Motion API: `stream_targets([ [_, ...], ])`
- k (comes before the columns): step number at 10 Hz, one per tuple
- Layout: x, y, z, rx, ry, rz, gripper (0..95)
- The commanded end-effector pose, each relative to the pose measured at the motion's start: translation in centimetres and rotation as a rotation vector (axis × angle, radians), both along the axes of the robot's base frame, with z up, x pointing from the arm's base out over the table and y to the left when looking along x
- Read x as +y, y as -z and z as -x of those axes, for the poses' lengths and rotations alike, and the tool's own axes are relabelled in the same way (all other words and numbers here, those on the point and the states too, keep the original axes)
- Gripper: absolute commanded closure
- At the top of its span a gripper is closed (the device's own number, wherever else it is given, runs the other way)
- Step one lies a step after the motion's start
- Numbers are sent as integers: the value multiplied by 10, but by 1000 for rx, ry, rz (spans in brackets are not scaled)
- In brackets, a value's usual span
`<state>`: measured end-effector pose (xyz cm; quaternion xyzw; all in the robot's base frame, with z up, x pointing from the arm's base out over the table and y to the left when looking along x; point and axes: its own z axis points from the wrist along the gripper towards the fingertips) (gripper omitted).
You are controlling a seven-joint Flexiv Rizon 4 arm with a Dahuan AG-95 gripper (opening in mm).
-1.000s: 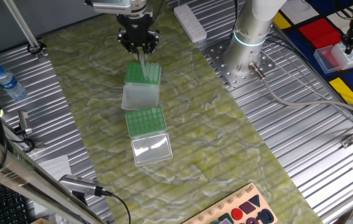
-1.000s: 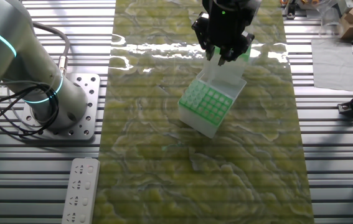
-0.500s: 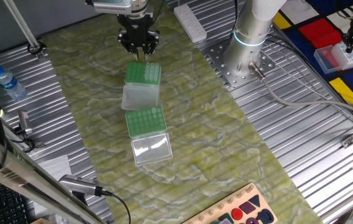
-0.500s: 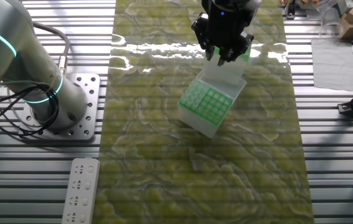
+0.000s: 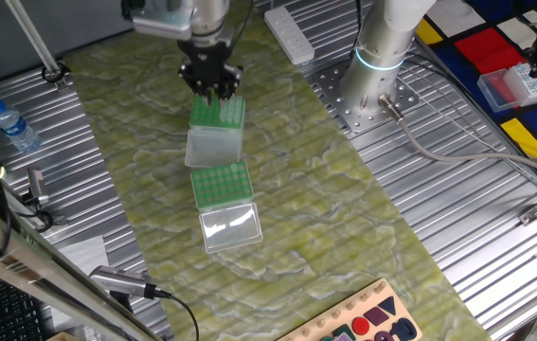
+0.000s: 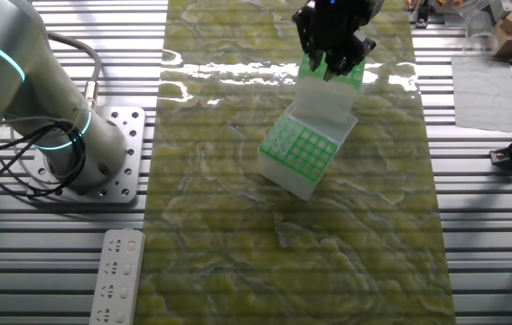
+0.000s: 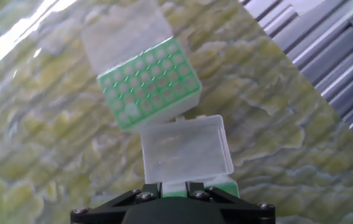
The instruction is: Transfer all large pipette tips from one holder to another
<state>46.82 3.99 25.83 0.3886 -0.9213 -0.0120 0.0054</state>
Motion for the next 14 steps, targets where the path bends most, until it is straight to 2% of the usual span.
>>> stream_targets([
  [1,33,18,-8,21,124,6,760],
  [6,90,48,-10,18,179,38,760],
  [9,95,62,-7,2,155,39,760],
  [14,92,74,-3,-20,140,44,760],
])
